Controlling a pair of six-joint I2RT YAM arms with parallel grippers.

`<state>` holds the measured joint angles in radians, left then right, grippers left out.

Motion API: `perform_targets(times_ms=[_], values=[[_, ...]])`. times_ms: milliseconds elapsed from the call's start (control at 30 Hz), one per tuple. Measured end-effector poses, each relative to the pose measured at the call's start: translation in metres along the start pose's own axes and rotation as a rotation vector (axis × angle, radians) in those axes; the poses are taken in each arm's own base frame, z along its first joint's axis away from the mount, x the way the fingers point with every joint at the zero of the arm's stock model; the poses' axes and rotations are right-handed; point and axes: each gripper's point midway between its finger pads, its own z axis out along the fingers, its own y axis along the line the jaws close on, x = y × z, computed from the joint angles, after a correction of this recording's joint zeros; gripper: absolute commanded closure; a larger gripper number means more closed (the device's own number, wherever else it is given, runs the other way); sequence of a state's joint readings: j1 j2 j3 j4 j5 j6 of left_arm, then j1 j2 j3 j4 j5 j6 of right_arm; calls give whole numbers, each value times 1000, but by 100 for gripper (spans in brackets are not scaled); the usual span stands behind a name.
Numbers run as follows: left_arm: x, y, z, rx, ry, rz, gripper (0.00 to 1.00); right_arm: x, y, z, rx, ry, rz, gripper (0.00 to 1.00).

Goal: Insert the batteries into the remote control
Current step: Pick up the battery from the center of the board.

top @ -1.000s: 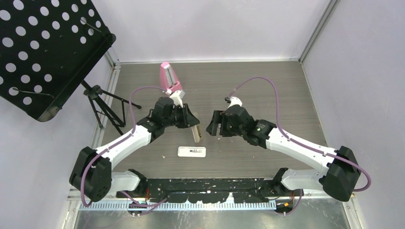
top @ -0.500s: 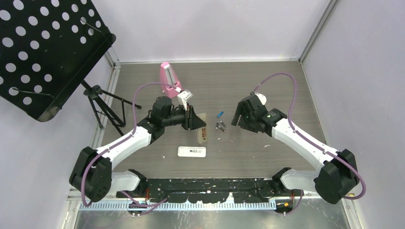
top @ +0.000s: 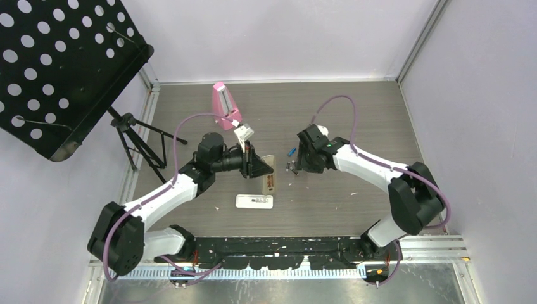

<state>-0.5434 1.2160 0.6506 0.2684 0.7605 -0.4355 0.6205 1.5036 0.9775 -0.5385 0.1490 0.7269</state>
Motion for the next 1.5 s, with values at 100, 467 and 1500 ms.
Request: perform_targets(times_ms=[100,467,1500], values=[[-6,1,-7,-43,-40,21,100,-2,12,9,-7,1,-92,51],[-14,2,-22,-116,-76,65,100,-7,29,45,25,17,-361,67],[-27,2,-17,-81,-126,22,100,-8,37,-3,-101,-83,-364,94]])
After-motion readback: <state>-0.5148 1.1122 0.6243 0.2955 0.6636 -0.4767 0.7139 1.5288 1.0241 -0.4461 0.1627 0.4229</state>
